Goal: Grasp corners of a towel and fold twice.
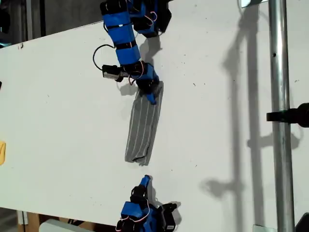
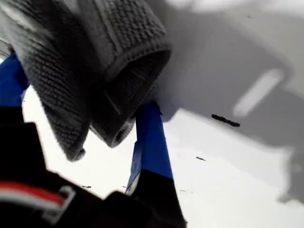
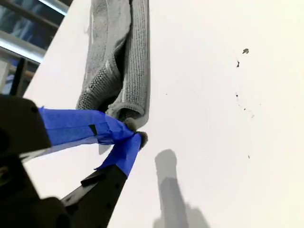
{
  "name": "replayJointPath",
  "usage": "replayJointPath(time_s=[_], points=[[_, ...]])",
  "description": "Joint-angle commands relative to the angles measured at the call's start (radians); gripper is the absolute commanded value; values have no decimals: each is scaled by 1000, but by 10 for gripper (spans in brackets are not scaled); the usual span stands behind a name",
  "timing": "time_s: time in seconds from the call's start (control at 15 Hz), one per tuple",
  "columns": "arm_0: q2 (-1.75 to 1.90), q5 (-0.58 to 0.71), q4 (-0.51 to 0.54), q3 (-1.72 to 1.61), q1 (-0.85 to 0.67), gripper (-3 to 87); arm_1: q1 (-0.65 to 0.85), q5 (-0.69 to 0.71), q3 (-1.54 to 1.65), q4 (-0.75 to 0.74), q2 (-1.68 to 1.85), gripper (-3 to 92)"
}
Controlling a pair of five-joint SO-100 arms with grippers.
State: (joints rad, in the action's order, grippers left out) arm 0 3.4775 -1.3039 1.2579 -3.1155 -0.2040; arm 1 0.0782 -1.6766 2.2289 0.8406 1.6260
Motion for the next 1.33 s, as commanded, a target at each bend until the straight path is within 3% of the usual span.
replayJointPath(time_s=[0.0, 0.13, 0.2, 0.33, 0.53, 0.6, 0.67, 0.8, 1.0, 1.13, 1.2, 1.27], points=[[0, 6, -5, -6, 5, -26, 86, 104, -83, -55, -34, 301], [0, 9, -5, -6, 2, -26, 173, 175, -98, -14, -34, 13], [0, 11, -5, -6, -8, -26, 199, 238, -120, 32, -34, -2], [0, 12, -6, -6, -12, -26, 147, 262, -178, 339, 58, -2], [0, 12, -6, -6, -14, -26, -91, -51, -262, 1028, 469, -2], [0, 14, -6, -6, -14, -26, -138, -110, -365, 1177, 491, -2], [0, 14, -6, -6, -12, -26, -114, -38, -440, 1123, 428, -2], [0, 17, -8, -6, -18, -26, -43, 144, -552, 876, 147, -2], [0, 12, -5, -6, -8, -26, -29, 225, -738, 666, -190, -2], [0, 12, -5, -6, -11, -26, -32, 239, -744, 552, -235, -2], [0, 14, -6, -6, -12, -26, -31, 258, -741, 500, -236, 66], [0, 14, -6, -6, -12, -26, -21, 293, -749, 451, -222, 346]])
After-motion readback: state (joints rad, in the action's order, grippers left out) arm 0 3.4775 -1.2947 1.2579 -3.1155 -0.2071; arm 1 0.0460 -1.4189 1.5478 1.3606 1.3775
